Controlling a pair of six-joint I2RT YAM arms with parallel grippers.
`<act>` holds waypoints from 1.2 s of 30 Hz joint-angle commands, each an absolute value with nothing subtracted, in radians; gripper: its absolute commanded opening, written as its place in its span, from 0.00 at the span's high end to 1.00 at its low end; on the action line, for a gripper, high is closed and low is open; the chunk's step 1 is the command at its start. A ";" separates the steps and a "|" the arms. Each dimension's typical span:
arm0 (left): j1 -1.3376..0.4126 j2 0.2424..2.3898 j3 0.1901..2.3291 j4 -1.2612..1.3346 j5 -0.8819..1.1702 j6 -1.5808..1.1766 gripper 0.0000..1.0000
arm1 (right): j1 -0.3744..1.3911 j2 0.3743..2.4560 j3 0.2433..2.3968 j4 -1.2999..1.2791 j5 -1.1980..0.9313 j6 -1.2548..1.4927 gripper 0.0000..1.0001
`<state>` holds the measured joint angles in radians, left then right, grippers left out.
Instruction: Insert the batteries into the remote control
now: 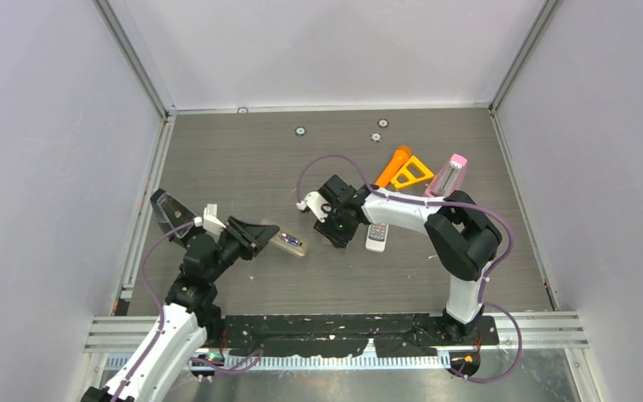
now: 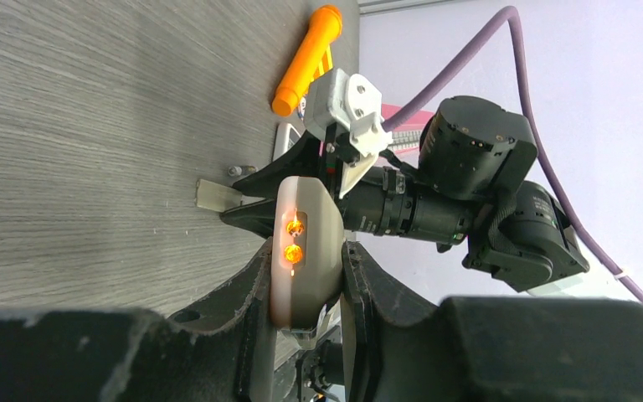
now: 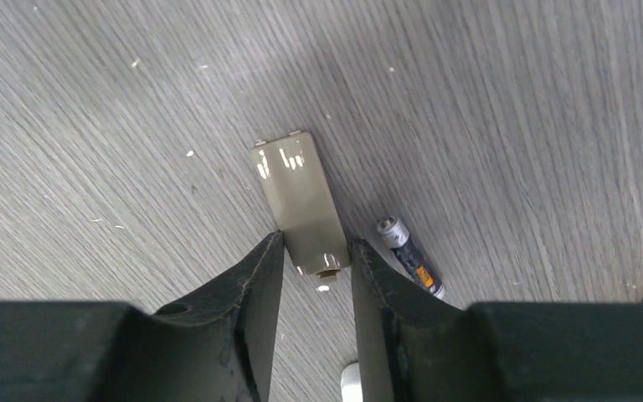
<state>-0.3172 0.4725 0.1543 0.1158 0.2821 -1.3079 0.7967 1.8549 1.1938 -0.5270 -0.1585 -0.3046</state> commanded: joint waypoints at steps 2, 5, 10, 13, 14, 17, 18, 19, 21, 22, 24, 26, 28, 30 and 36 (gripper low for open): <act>-0.303 0.475 0.189 0.187 0.297 -1.305 1.00 | 0.833 1.872 1.158 -0.513 -0.119 -0.288 0.67; -0.300 0.477 0.186 0.188 0.299 -1.302 1.00 | 0.833 1.854 1.156 -0.505 -0.095 -0.253 0.74; -0.298 0.485 0.184 0.201 0.310 -1.283 1.00 | 0.832 1.761 1.125 -0.470 -0.108 -0.201 0.77; -0.298 0.511 0.190 0.246 0.345 -1.260 1.00 | 0.830 1.659 1.108 -0.470 -0.142 -0.158 0.77; -0.298 0.528 0.194 0.268 0.375 -1.248 1.00 | 0.830 1.636 1.102 -0.478 -0.148 -0.148 0.77; -0.299 0.598 0.220 0.331 0.454 -1.207 1.00 | 0.830 1.529 1.086 -0.507 -0.161 -0.099 0.76; -0.299 0.625 0.229 0.357 0.479 -1.197 1.00 | 0.831 1.482 1.083 -0.524 -0.164 -0.080 0.76; -0.300 0.653 0.239 0.381 0.502 -1.191 1.00 | 0.830 1.459 1.074 -0.532 -0.168 -0.067 0.76; -0.299 0.712 0.254 0.453 0.545 -1.178 1.00 | 0.830 1.389 1.061 -0.556 -0.175 -0.032 0.76; -0.300 0.751 0.267 0.480 0.559 -1.173 1.00 | 0.830 1.345 1.057 -0.573 -0.179 -0.010 0.76; -0.309 0.809 0.280 0.572 0.589 -1.164 1.00 | 0.830 1.288 1.053 -0.600 -0.199 0.041 0.75; -0.328 0.862 0.299 0.631 0.601 -1.152 1.00 | 0.831 1.245 1.059 -0.633 -0.208 0.087 0.75; -0.362 0.907 0.316 0.682 0.590 -1.144 1.00 | 0.842 1.214 1.072 -0.663 -0.207 0.129 0.74; -0.395 0.945 0.321 0.733 0.562 -1.144 1.00 | 0.862 1.203 1.093 -0.690 -0.163 0.186 0.74; -0.457 1.019 0.322 0.834 0.532 -1.146 1.00 | 0.999 1.233 1.208 -0.745 -0.019 0.319 0.74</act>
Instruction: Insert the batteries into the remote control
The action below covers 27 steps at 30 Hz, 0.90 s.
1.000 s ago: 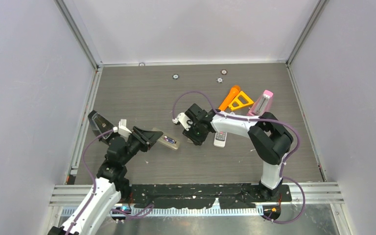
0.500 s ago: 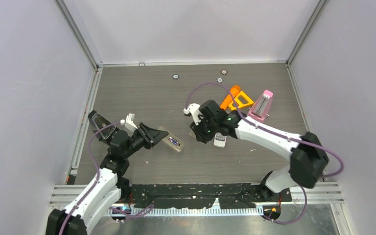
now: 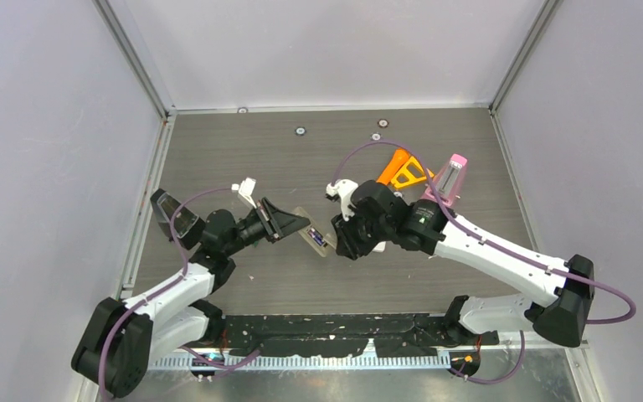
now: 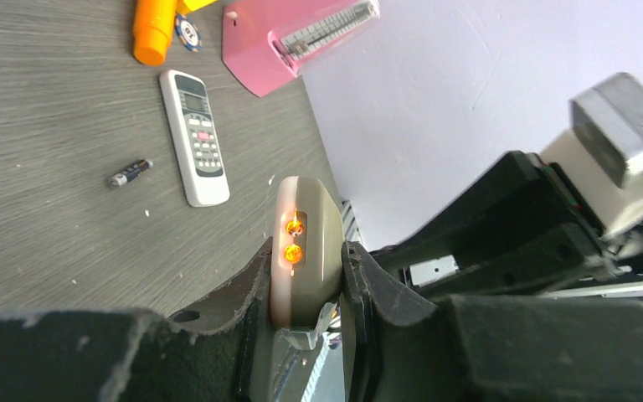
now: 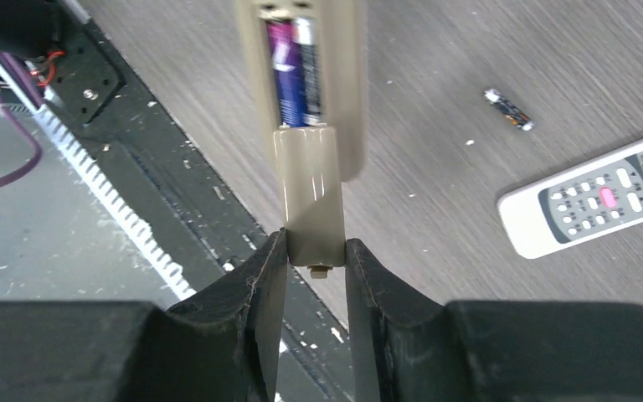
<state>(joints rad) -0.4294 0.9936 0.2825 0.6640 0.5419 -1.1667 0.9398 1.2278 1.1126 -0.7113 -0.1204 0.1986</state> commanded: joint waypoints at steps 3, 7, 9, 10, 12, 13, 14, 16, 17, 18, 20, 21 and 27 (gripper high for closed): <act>-0.472 1.028 0.322 0.850 0.539 -1.135 1.00 | 1.019 1.258 1.232 -0.750 0.034 0.331 0.74; -0.488 1.019 0.319 0.856 0.532 -1.120 1.00 | 1.043 1.298 1.260 -0.747 0.051 0.334 0.74; -0.493 1.014 0.319 0.856 0.531 -1.113 1.00 | 1.054 1.318 1.271 -0.745 0.065 0.335 0.74; -0.495 1.012 0.318 0.856 0.532 -1.113 1.00 | 1.061 1.323 1.277 -0.741 0.071 0.337 0.74; -0.495 1.010 0.316 0.855 0.533 -1.111 1.00 | 1.068 1.338 1.287 -0.739 0.079 0.341 0.74; -0.495 1.010 0.317 0.850 0.530 -1.112 1.00 | 1.070 1.345 1.290 -0.740 0.088 0.344 0.74; -0.495 1.009 0.316 0.846 0.527 -1.112 1.00 | 1.073 1.351 1.294 -0.740 0.091 0.345 0.74; -0.495 1.009 0.314 0.844 0.523 -1.111 1.00 | 1.076 1.357 1.298 -0.737 0.094 0.346 0.74; -0.496 1.008 0.313 0.843 0.522 -1.111 1.00 | 1.077 1.359 1.298 -0.737 0.095 0.346 0.74; -0.497 1.008 0.312 0.844 0.522 -1.111 1.00 | 1.078 1.363 1.297 -0.736 0.095 0.347 0.74; -0.496 1.005 0.313 0.842 0.523 -1.111 1.00 | 1.078 1.367 1.296 -0.734 0.093 0.348 0.74; -0.497 1.005 0.313 0.841 0.523 -1.111 1.00 | 1.078 1.369 1.295 -0.733 0.091 0.350 0.74; -0.499 1.007 0.314 0.839 0.529 -1.112 1.00 | 1.078 1.380 1.304 -0.725 0.097 0.349 0.74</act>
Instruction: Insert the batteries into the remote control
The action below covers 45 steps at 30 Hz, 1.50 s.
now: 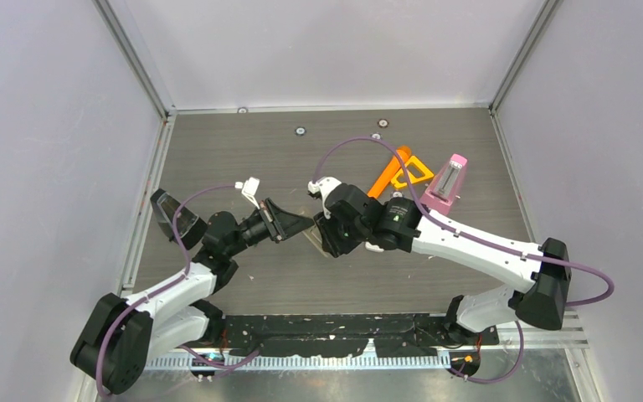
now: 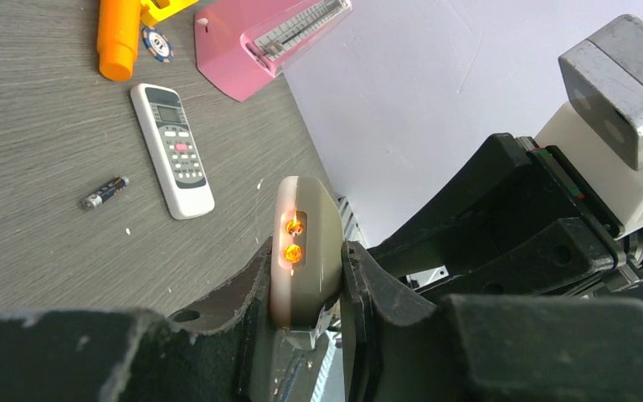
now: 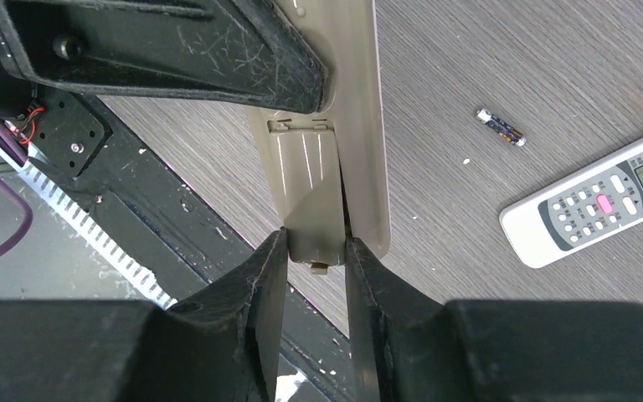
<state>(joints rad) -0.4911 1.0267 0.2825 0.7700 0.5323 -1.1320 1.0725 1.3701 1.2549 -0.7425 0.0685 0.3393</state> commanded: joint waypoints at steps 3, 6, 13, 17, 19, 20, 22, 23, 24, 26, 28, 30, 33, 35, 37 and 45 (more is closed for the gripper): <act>-0.499 1.007 0.317 0.838 0.530 -1.114 1.00 | 1.078 1.388 1.305 -0.723 0.098 0.347 0.74; -0.502 1.007 0.321 0.824 0.530 -1.115 1.00 | 1.080 1.390 1.305 -0.720 0.105 0.347 0.74; -0.506 1.007 0.325 0.812 0.529 -1.114 1.00 | 1.080 1.401 1.315 -0.722 0.107 0.345 0.74; -0.508 1.008 0.328 0.800 0.535 -1.113 1.00 | 1.080 1.417 1.329 -0.734 0.102 0.340 0.73; -0.508 1.007 0.327 0.796 0.535 -1.114 1.00 | 1.080 1.427 1.335 -0.745 0.096 0.338 0.72; -0.508 1.006 0.327 0.794 0.535 -1.114 1.00 | 1.080 1.430 1.336 -0.746 0.092 0.338 0.72; -0.508 1.003 0.328 0.790 0.535 -1.115 1.00 | 1.080 1.435 1.338 -0.748 0.090 0.340 0.70; -0.508 0.999 0.329 0.786 0.535 -1.117 1.00 | 1.080 1.438 1.339 -0.749 0.090 0.342 0.69; -0.509 0.997 0.330 0.784 0.534 -1.123 1.00 | 1.080 1.439 1.340 -0.750 0.090 0.344 0.68; -0.508 0.995 0.334 0.775 0.531 -1.136 1.00 | 1.080 1.443 1.341 -0.754 0.088 0.348 0.66; -0.509 0.993 0.337 0.774 0.530 -1.148 1.00 | 1.080 1.445 1.340 -0.753 0.084 0.353 0.65; -0.508 0.994 0.339 0.776 0.528 -1.160 1.00 | 1.080 1.445 1.339 -0.754 0.077 0.356 0.62; -0.509 0.995 0.337 0.782 0.527 -1.170 1.00 | 1.080 1.448 1.336 -0.754 0.073 0.362 0.59; -0.508 0.997 0.336 0.783 0.525 -1.173 1.00 | 1.079 1.447 1.333 -0.753 0.071 0.367 0.56; -0.508 0.995 0.333 0.784 0.521 -1.174 1.00 | 1.079 1.442 1.333 -0.752 0.070 0.370 0.53; -0.508 0.993 0.325 0.779 0.502 -1.181 1.00 | 1.077 1.410 1.331 -0.754 0.101 0.389 0.43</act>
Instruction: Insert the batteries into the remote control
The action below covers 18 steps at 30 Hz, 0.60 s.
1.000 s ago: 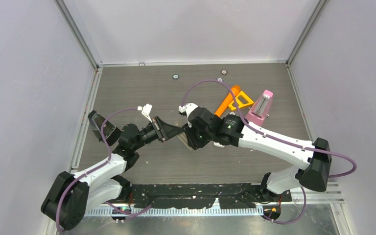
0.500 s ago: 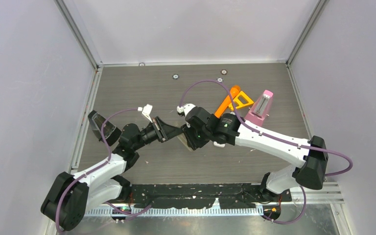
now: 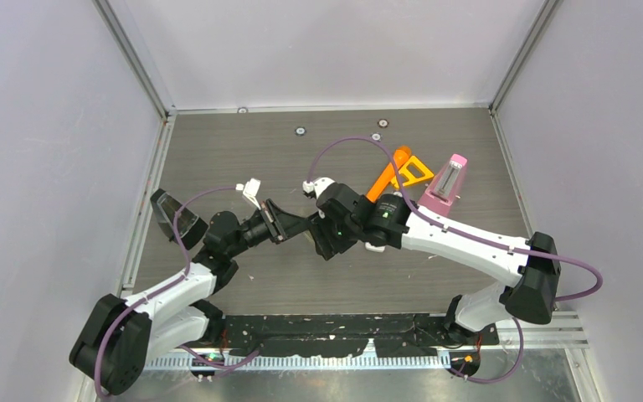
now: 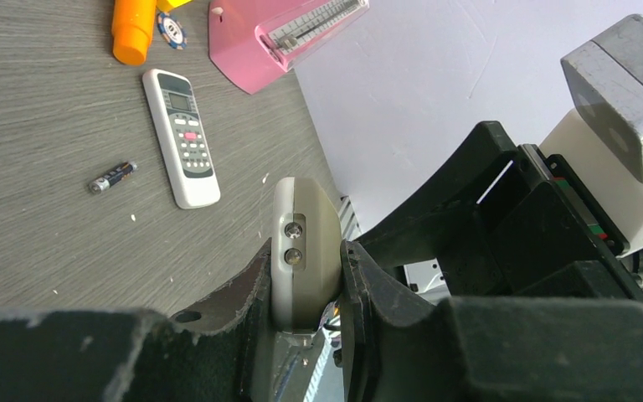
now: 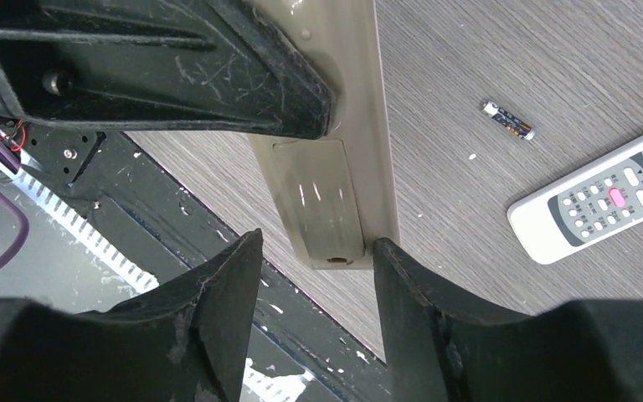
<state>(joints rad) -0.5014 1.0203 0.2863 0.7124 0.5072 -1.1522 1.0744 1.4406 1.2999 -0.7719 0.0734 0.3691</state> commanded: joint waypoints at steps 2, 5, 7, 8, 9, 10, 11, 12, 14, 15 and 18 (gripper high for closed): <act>-0.508 0.995 0.324 0.775 0.498 -1.186 1.00 | 1.077 1.398 1.333 -0.753 0.107 0.396 0.39; -0.508 0.996 0.321 0.775 0.492 -1.192 1.00 | 1.073 1.372 1.334 -0.753 0.117 0.409 0.34; -0.508 0.997 0.319 0.775 0.488 -1.198 1.00 | 1.070 1.354 1.334 -0.753 0.118 0.414 0.30; -0.508 0.998 0.318 0.777 0.487 -1.202 1.00 | 1.069 1.349 1.334 -0.753 0.116 0.417 0.28; -0.508 0.998 0.316 0.779 0.484 -1.205 1.00 | 1.068 1.337 1.333 -0.754 0.115 0.421 0.27; -0.508 0.998 0.315 0.781 0.481 -1.210 1.00 | 1.068 1.322 1.332 -0.755 0.115 0.429 0.25; -0.508 0.998 0.314 0.786 0.479 -1.216 1.00 | 1.066 1.314 1.328 -0.753 0.120 0.436 0.24; -0.508 0.999 0.311 0.793 0.477 -1.224 1.00 | 1.066 1.293 1.323 -0.748 0.122 0.451 0.22; -0.507 0.999 0.304 0.812 0.467 -1.254 1.00 | 1.061 1.245 1.293 -0.724 0.133 0.491 0.20; -0.508 0.998 0.299 0.827 0.462 -1.269 1.00 | 1.057 1.227 1.257 -0.696 0.140 0.506 0.20; -0.508 0.991 0.284 0.866 0.446 -1.326 1.00 | 1.041 1.122 1.142 -0.586 0.113 0.599 0.18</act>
